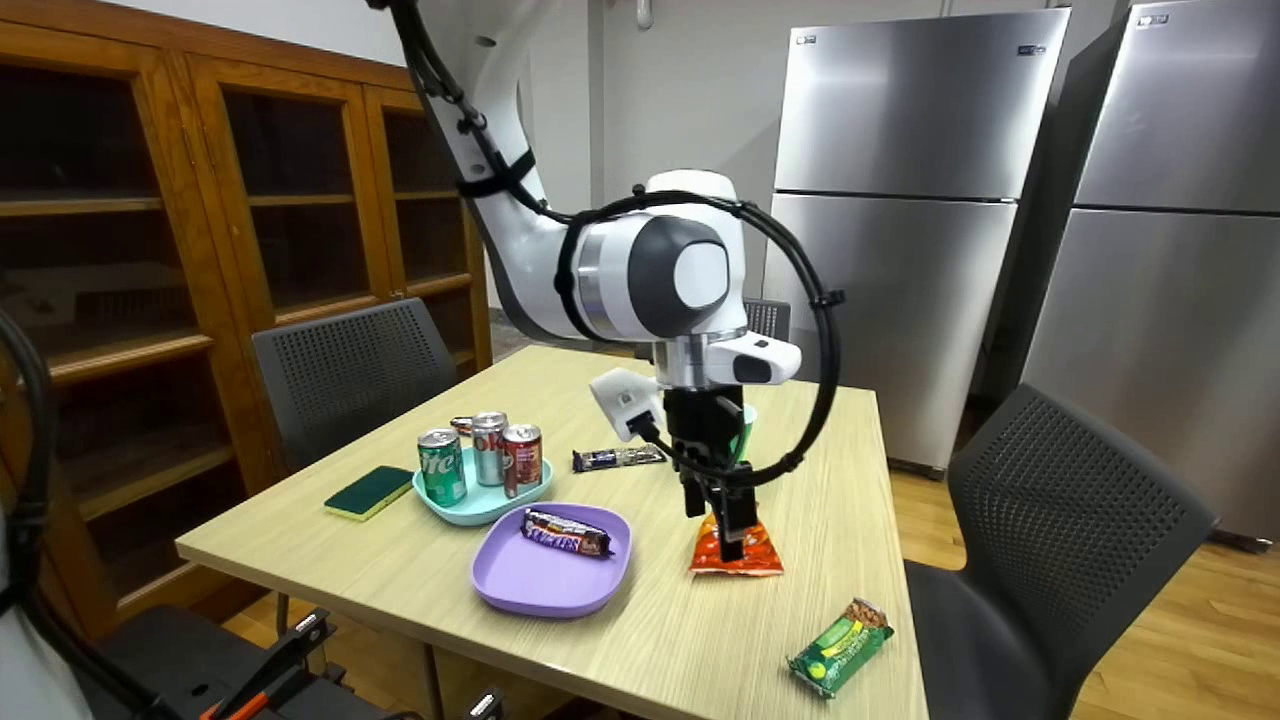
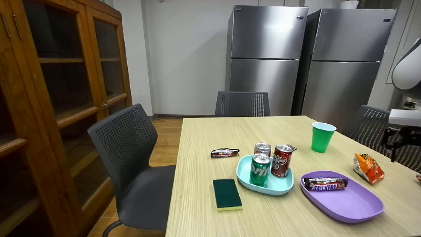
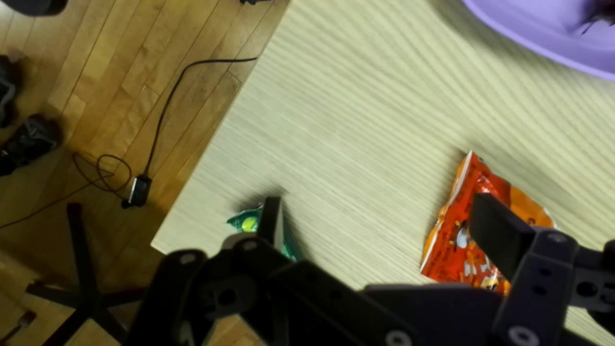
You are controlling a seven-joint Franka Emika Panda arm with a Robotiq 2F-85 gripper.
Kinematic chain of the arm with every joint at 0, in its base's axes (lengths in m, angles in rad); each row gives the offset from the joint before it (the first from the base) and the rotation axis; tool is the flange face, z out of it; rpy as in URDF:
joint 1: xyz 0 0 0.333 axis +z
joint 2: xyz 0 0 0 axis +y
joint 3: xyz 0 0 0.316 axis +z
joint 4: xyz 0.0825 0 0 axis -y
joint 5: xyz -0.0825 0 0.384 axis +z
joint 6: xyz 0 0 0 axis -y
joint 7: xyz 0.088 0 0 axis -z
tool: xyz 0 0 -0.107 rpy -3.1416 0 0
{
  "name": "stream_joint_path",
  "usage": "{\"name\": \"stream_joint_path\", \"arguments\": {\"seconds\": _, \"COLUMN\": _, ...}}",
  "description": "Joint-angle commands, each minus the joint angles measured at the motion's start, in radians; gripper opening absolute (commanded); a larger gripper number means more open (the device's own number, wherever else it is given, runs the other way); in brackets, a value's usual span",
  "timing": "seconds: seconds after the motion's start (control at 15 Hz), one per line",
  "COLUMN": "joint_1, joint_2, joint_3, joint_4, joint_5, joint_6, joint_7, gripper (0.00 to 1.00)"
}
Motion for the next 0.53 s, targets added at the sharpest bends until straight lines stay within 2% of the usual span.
{"name": "stream_joint_path", "arguments": {"seconds": 0.0, "joint_1": -0.058, "joint_2": 0.068, "joint_3": -0.007, "joint_4": 0.068, "joint_5": 0.030, "joint_6": 0.045, "joint_7": -0.190, "gripper": 1.00}}
{"name": "stream_joint_path", "arguments": {"seconds": 0.2, "joint_1": -0.105, "joint_2": 0.135, "joint_3": -0.001, "joint_4": 0.132, "joint_5": 0.071, "joint_6": 0.075, "joint_7": -0.329, "gripper": 1.00}}
{"name": "stream_joint_path", "arguments": {"seconds": 0.47, "joint_1": -0.157, "joint_2": 0.237, "joint_3": 0.016, "joint_4": 0.230, "joint_5": 0.140, "joint_6": 0.080, "joint_7": -0.453, "gripper": 1.00}}
